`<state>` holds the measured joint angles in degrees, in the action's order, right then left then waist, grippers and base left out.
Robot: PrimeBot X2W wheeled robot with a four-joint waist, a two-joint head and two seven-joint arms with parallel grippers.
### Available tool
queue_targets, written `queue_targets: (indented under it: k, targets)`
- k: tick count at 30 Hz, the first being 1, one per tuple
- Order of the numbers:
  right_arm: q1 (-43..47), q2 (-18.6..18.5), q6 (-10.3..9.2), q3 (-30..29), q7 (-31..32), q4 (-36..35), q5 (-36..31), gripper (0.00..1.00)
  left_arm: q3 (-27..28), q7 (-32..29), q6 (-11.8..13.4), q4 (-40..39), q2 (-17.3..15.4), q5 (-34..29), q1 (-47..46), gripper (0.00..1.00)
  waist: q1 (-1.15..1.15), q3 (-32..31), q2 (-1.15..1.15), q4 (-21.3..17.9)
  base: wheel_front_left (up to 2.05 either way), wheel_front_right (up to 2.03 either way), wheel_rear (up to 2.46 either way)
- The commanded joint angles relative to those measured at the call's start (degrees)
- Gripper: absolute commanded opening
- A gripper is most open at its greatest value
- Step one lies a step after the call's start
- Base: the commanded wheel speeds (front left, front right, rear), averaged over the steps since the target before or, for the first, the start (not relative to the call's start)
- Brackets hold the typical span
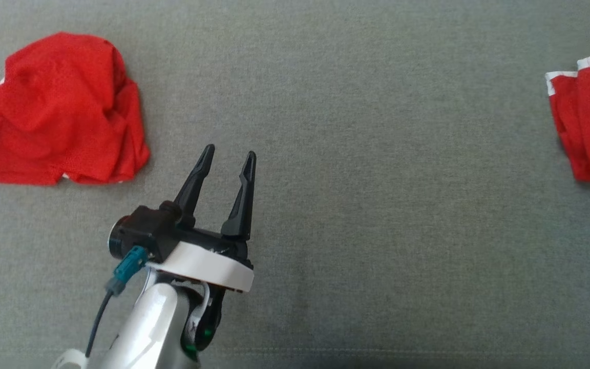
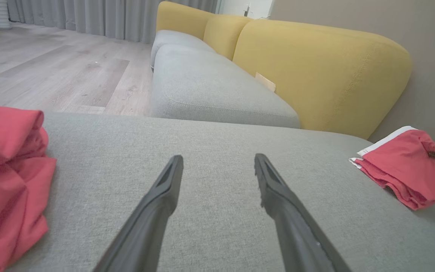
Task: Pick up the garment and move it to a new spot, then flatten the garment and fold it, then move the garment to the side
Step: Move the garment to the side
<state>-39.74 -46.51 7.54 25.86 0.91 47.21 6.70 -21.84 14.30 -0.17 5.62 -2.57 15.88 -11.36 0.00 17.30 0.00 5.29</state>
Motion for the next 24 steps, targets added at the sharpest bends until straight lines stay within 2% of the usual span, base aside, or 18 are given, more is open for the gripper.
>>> queue_targets:
  k: [1, 8, 13, 14, 15, 21, 24]
  targets:
    - [-0.3, -2.4, -0.05, 0.9, -0.9, -0.6, 0.1, 0.0, 1.6, 0.7, 0.2, -2.0, -0.3, 0.3, -2.2, 1.0, 0.0, 0.8, 0.0, 0.4, 0.0, 0.0, 0.0]
    - [-2.3, -3.2, -0.05, 0.4, 0.0, 3.2, 0.3, 0.0, 2.7, 0.7, 0.1, -2.2, -0.3, 0.2, -2.8, 1.0, 0.0, 2.5, 0.0, 0.7, 0.0, 0.0, 0.0]
    - [-3.2, -2.4, -0.05, -1.7, 0.6, 4.9, -0.1, 0.0, 3.0, 0.7, 0.1, -2.1, -0.3, 0.1, -2.8, 1.0, 0.0, 2.6, 0.0, 0.5, 0.0, 0.0, 0.0]
    - [-3.4, -2.2, -0.05, -2.4, 0.4, 5.1, -0.3, 0.34, 3.0, 0.7, 0.1, -2.1, -0.3, 0.1, -2.8, 1.0, 0.0, 2.5, 0.0, 0.4, 0.0, 0.0, 0.0]
    - [-3.5, -1.8, -0.05, -3.2, 0.2, 5.3, -0.4, 1.0, 3.0, 0.7, 0.1, -2.0, -0.3, 0.1, -2.8, 1.0, 0.0, 2.3, 0.0, 0.4, 0.0, 0.0, 0.0]
    - [-4.4, 0.6, -0.05, -8.1, -0.8, 5.4, -4.1, 1.0, 3.5, 0.7, 0.0, -1.4, -0.3, 0.1, -2.4, 1.0, 0.0, -0.2, 0.0, -0.1, 0.0, 0.0, 0.0]
    - [-4.4, 3.2, -0.05, -11.4, -1.5, 4.5, -5.8, 1.0, 3.8, 0.7, 0.0, -1.2, -0.3, 0.2, -1.8, 1.0, 0.0, -2.2, 0.0, -0.3, 0.0, 0.0, 0.0]
